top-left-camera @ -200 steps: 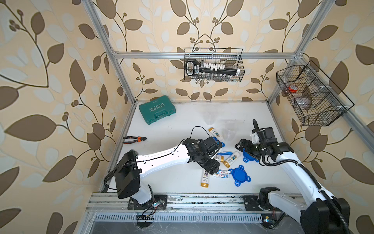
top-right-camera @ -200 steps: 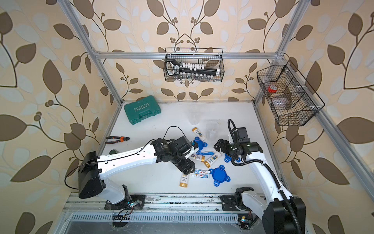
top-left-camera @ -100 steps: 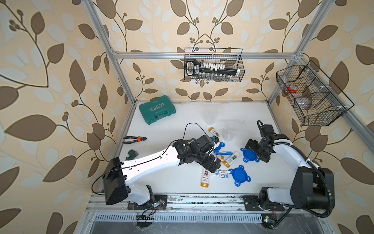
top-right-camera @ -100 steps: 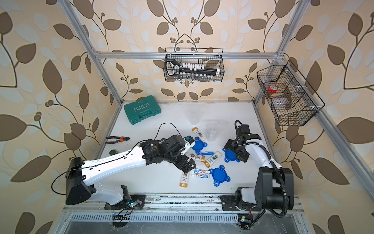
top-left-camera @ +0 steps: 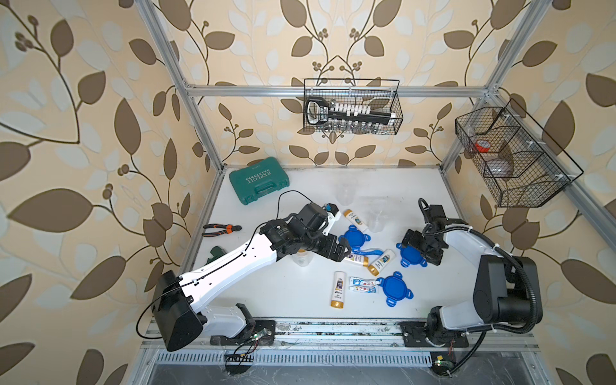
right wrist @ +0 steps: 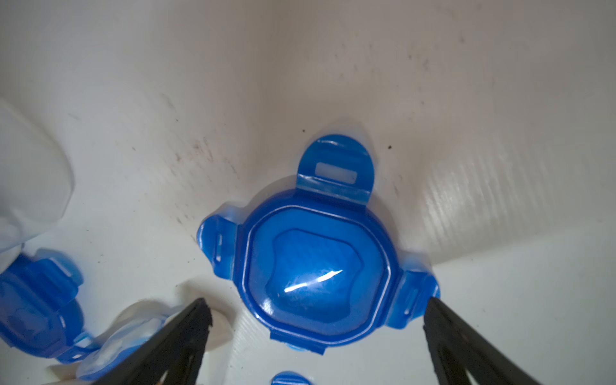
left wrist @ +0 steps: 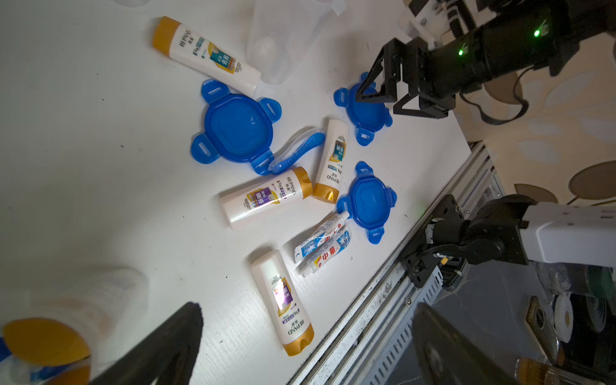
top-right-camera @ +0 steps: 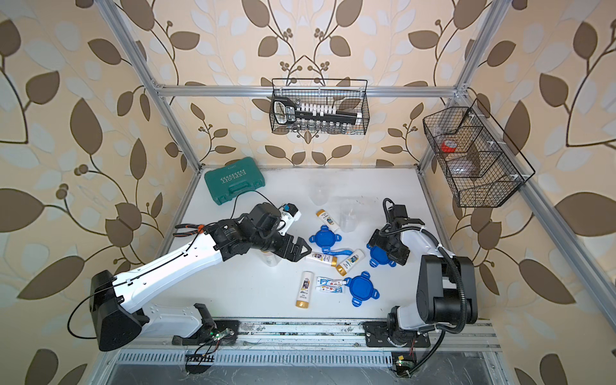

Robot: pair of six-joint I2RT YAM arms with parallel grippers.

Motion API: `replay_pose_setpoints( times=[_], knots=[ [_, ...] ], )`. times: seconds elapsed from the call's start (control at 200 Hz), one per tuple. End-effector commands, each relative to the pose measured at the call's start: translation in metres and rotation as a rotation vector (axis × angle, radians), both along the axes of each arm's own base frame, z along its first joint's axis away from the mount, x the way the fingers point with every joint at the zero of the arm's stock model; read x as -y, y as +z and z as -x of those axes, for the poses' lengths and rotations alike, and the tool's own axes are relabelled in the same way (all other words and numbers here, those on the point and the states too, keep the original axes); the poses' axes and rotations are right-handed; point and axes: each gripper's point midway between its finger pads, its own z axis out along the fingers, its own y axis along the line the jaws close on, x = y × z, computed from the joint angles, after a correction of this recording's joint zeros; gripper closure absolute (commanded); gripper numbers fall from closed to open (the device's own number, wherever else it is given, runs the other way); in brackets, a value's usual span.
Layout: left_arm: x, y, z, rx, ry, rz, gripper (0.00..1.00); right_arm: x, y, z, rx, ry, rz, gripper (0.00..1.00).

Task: Pack away toiletry kits
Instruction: Adjust the lid at the center of the board.

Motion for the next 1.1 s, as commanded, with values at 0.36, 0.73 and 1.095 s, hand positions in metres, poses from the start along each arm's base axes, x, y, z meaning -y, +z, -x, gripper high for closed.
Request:
replay_pose_setpoints(
  times=[0.36,0.73,1.095],
  knots=[
    [-0.026,0.014,-0.011,-0.01,0.058,0.149,0.01,-0.012,-0.011,0.001,-0.081,0.127,0.118,0.01],
    [-0.047,0.012,-0.016,-0.036,0.088,0.158,0.01,-0.046,-0.002,-0.006,-0.052,0.207,0.128,0.0],
    [-0.055,0.008,-0.013,-0.05,0.109,0.16,0.01,-0.038,-0.004,-0.029,-0.065,0.25,0.15,0.0]
  ],
)
